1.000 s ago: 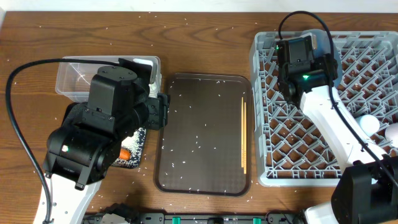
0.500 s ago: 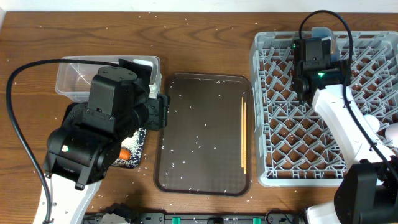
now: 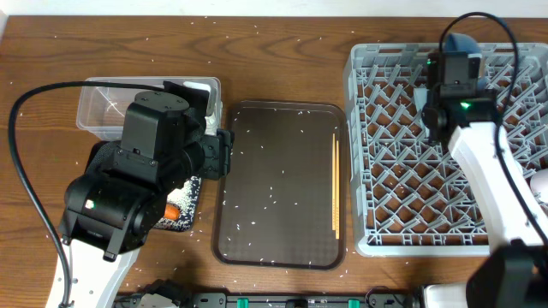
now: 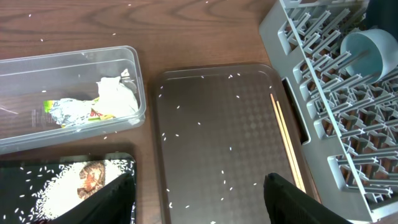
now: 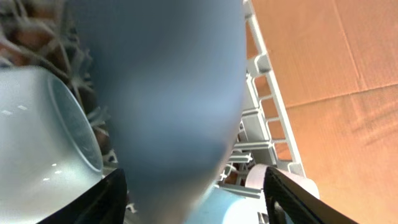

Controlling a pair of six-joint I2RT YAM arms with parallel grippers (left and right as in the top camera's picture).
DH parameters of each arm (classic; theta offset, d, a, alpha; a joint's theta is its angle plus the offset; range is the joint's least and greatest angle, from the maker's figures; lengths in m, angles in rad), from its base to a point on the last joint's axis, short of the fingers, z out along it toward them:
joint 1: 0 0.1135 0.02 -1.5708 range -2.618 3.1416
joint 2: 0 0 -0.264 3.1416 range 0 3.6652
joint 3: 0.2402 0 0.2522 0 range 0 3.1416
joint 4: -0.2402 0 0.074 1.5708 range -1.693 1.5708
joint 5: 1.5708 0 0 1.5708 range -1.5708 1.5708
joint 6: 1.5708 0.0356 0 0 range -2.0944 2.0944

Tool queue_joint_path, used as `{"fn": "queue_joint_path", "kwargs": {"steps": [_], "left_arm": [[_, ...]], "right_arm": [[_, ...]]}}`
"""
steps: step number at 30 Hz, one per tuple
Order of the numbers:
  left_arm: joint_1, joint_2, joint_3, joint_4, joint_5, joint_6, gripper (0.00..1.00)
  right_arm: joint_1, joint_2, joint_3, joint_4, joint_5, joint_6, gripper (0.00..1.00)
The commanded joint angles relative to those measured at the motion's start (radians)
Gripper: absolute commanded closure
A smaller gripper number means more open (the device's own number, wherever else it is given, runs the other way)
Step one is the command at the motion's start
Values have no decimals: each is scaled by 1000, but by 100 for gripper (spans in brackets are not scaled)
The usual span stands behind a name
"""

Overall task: Sort waste into correct bins and load items into the dishwasher rack
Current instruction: 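Move the right gripper left toward the chopsticks on the brown tray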

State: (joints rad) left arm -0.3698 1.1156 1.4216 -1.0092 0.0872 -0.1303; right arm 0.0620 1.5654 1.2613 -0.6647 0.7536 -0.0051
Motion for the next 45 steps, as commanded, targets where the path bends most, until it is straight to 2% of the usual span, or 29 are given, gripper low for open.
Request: {"fn": "queue_joint_path", "kwargs": {"steps": [1, 6, 14, 17, 20, 25, 29, 31, 36, 43, 45], "left_arm": [[-2, 5, 16, 2, 3, 2, 33], [-2, 14, 16, 1, 3, 2, 33], [-2, 14, 16, 1, 2, 3, 33], [-2, 14, 16, 9, 3, 3, 33], [-2, 14, 16, 16, 11, 3, 32], [-3, 53, -11, 15, 60, 3, 32], [-3, 129, -38, -10, 115, 3, 30], [-3, 169, -40, -45, 94, 3, 33], [7, 209, -37, -66, -17, 2, 33], [88, 110, -15, -132, -153, -86, 33], [133, 70, -15, -169, -177, -107, 33]], "right_arm": [[-5, -95, -1, 10, -67, 26, 35], [-5, -148, -1, 2, -100, -19, 33], [-2, -159, -1, -37, -162, 13, 34], [-2, -209, -1, -53, -303, 54, 32], [-2, -299, -1, -82, -546, 142, 30], [4, -416, -1, -135, -924, 236, 37], [41, -434, -1, -230, -923, 236, 39], [74, -427, -1, -277, -943, 237, 45], [226, -369, -2, -354, -952, 248, 53], [451, -175, -2, -343, -800, 444, 54], [487, -97, -2, -333, -798, 488, 57]]}}
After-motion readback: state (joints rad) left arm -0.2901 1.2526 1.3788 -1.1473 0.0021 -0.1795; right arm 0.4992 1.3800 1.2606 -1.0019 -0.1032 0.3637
